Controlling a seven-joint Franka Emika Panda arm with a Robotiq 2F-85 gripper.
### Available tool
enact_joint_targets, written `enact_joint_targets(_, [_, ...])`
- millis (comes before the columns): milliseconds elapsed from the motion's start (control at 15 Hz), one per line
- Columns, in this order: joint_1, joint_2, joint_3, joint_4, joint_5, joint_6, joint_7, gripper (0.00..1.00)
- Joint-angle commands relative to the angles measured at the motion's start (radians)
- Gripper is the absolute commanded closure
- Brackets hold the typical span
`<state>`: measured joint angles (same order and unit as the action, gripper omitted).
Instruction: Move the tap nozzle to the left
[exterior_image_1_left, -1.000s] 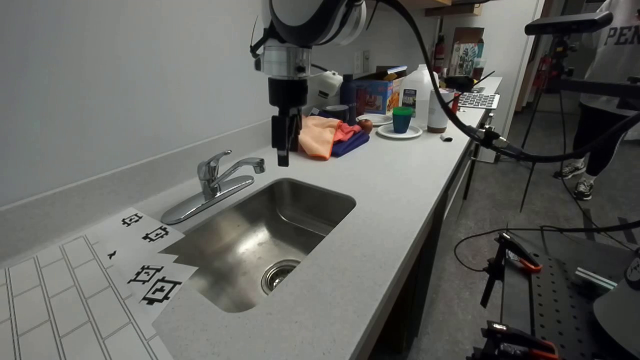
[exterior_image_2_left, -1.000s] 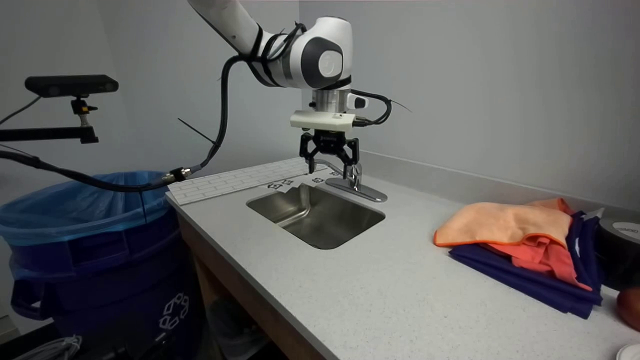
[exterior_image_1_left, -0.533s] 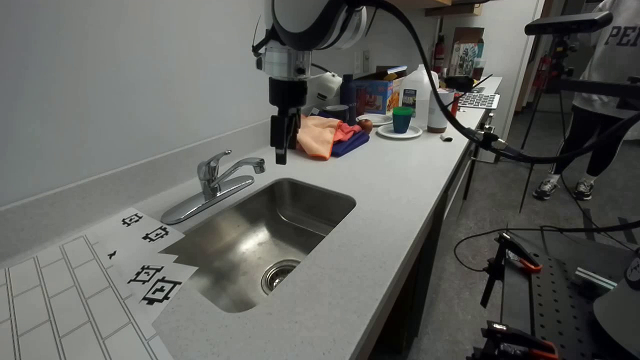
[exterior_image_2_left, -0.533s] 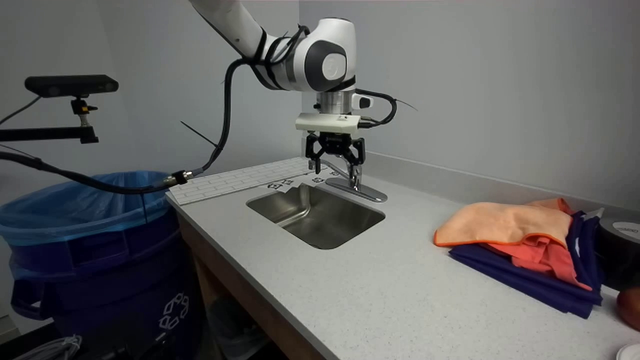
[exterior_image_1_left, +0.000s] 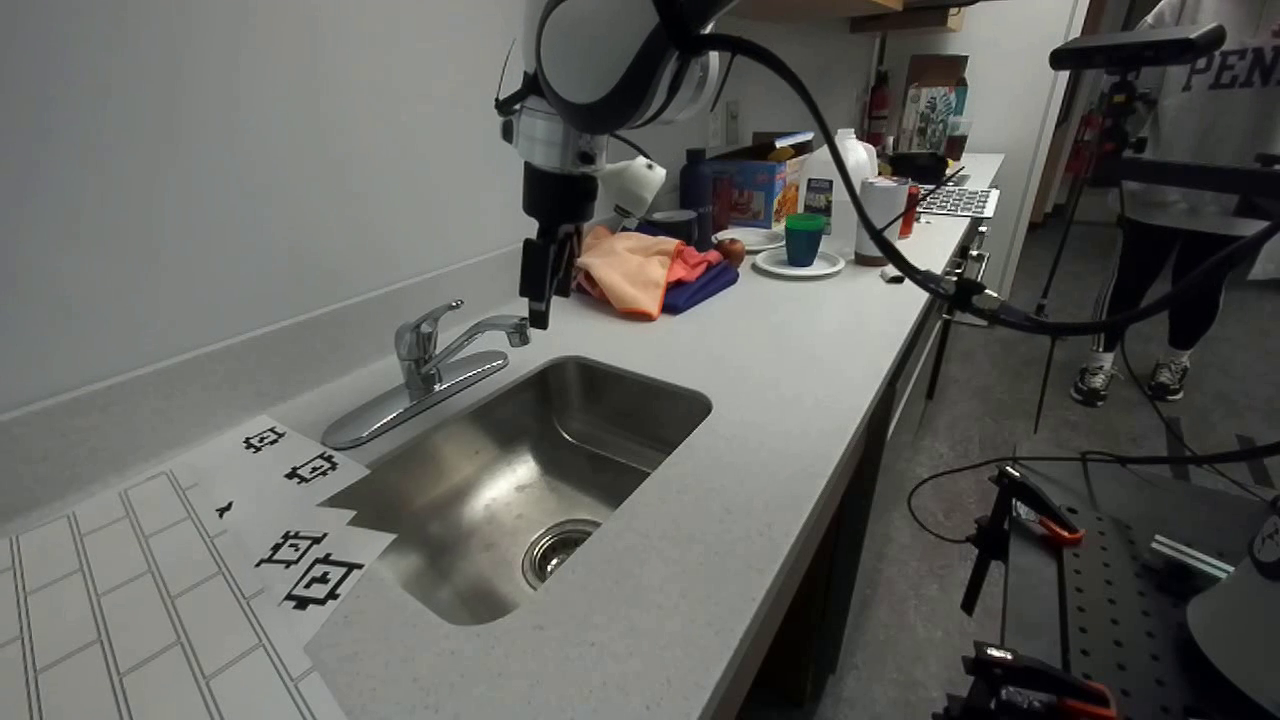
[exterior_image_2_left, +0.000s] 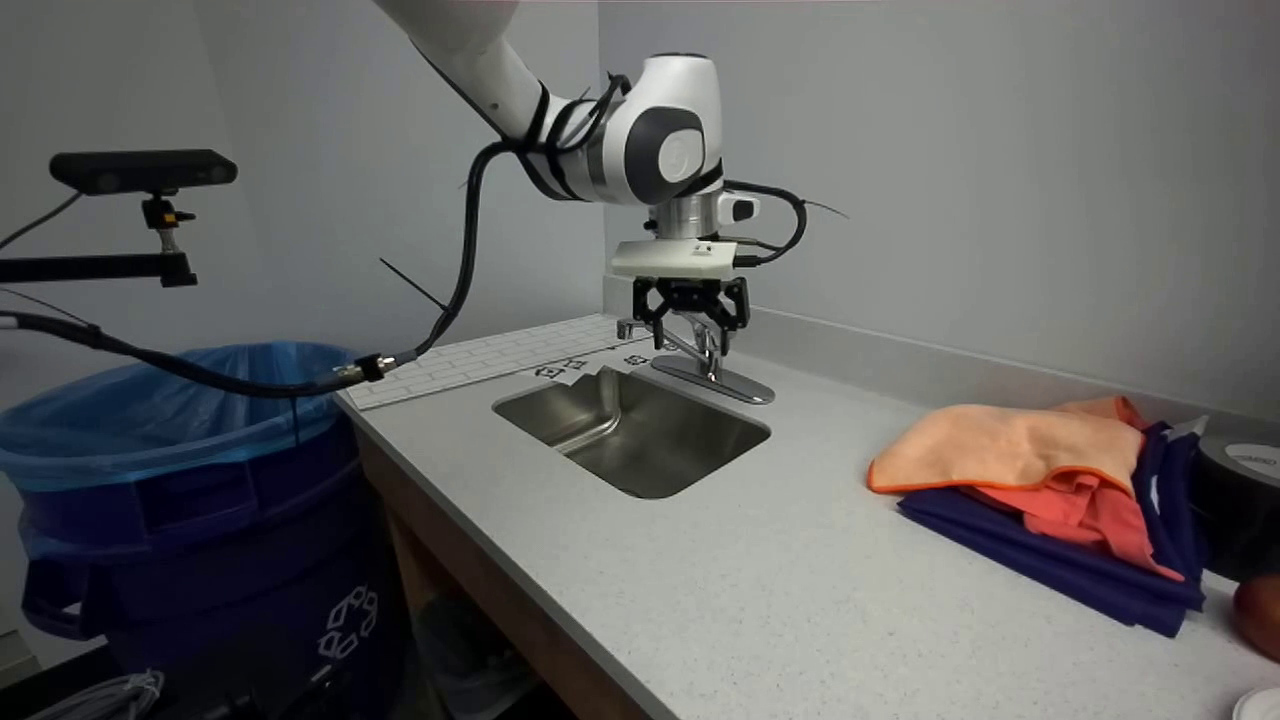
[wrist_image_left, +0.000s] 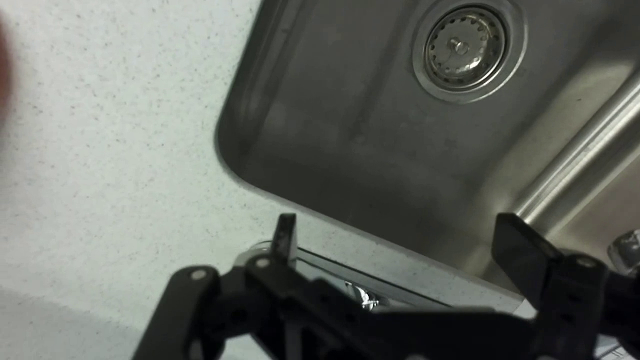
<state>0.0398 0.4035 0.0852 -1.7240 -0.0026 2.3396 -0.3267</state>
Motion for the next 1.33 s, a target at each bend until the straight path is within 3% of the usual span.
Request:
enact_joint_targets(0, [-0.008, 0.050, 0.014, 0.072, 0.007, 0.022, -0.002, 0.00])
enact_joint_targets(333, [-0.016, 0.089, 0.056, 0.122, 0.094, -0.015, -0.013, 0.00])
enact_joint_targets(1267, [0.008, 0.204, 0.140, 0.235, 0.183, -0.008, 0.003, 0.00])
